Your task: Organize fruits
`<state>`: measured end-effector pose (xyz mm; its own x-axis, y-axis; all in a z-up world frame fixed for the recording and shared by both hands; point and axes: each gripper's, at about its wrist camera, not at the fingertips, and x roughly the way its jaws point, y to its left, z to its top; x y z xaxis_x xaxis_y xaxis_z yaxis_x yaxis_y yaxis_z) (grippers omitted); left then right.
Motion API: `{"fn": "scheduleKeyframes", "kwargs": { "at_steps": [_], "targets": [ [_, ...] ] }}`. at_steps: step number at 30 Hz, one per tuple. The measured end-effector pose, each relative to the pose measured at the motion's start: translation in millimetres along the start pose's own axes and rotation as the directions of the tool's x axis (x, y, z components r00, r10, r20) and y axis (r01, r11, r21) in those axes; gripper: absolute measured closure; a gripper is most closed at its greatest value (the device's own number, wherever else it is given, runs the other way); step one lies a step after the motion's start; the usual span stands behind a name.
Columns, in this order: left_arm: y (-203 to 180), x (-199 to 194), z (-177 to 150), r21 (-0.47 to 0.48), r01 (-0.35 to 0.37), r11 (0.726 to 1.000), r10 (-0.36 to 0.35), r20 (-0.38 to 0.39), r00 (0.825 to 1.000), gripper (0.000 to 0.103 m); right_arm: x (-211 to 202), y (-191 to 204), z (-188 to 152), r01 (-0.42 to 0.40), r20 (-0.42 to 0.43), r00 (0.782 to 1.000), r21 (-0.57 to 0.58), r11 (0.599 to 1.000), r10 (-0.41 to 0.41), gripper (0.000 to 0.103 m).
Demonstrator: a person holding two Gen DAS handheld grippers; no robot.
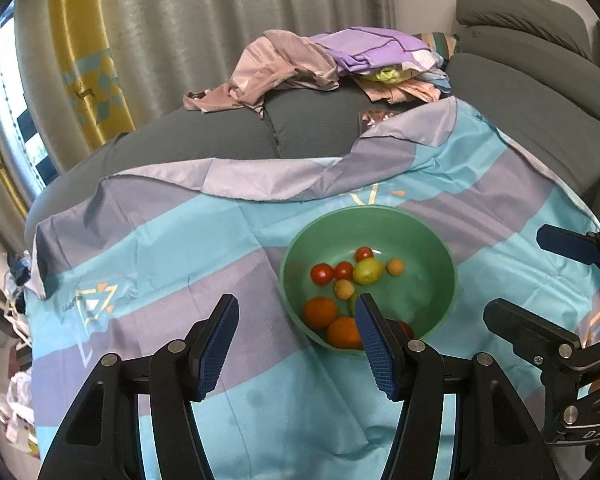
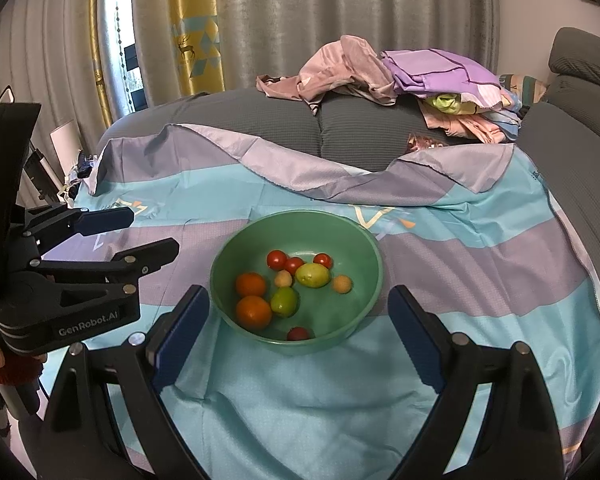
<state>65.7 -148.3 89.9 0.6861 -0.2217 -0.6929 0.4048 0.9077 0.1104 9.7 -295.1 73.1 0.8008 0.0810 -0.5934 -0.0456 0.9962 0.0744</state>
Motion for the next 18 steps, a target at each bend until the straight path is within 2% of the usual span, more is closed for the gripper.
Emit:
{"fn": "scheduleKeyframes", "kwargs": {
  "at_steps": [18],
  "targets": [
    [-1.9,3.5,0.3,0.007,-0.004,1.000,0.004,-0.003,1.000,0.042,0.2,0.4,0.0,-0.001,0.001,1.000,-0.001,1.000,0.001,0.011]
  ]
}}
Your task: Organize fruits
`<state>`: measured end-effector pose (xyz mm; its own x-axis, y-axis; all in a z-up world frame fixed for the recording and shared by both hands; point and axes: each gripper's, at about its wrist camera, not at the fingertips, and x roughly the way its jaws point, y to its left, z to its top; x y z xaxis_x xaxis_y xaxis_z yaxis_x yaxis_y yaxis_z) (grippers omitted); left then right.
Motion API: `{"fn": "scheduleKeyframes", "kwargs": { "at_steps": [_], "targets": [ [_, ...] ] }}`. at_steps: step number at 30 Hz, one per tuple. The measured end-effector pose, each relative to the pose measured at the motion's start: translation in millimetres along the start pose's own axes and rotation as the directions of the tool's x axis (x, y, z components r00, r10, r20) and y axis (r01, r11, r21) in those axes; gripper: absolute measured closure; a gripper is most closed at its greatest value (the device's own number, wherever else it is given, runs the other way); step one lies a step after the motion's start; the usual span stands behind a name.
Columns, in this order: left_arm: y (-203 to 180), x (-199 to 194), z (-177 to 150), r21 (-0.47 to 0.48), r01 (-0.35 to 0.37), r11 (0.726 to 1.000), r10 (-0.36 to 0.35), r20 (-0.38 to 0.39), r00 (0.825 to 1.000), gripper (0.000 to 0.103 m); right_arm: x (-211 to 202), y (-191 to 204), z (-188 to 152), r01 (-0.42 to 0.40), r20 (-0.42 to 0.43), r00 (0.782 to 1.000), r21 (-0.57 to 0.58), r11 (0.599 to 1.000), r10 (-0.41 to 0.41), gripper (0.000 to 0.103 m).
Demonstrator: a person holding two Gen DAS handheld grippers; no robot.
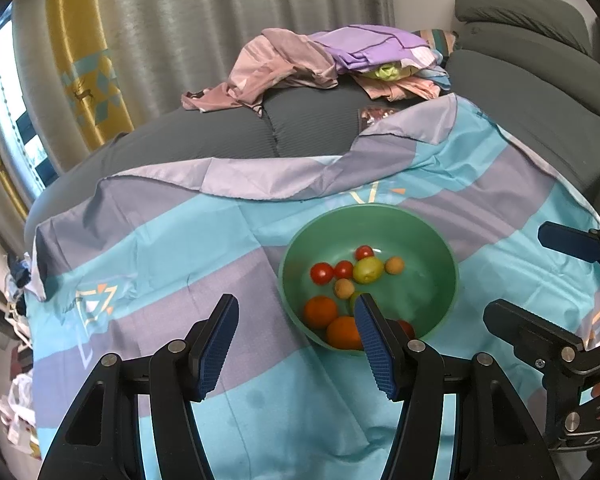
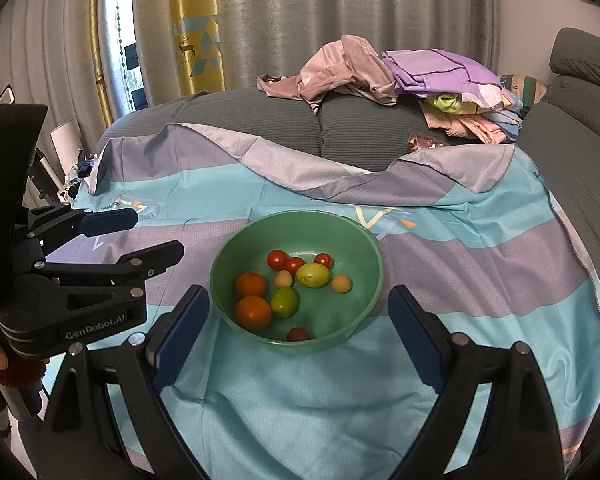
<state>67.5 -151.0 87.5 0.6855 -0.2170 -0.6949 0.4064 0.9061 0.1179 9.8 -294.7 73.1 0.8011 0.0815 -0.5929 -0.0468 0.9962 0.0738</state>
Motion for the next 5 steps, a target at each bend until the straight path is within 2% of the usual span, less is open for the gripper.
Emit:
{"fn": "scheduleKeyframes", "kwargs": {
  "at_steps": [5],
  "targets": [
    [0.5,2.7,2.5,-0.010,0.002,1.000,-0.002,-0.004,1.000,0.042,-0.2,0.3,0.5,0.004,-0.001,1.000,0.000,1.000,-0.004,0.011]
  ]
}}
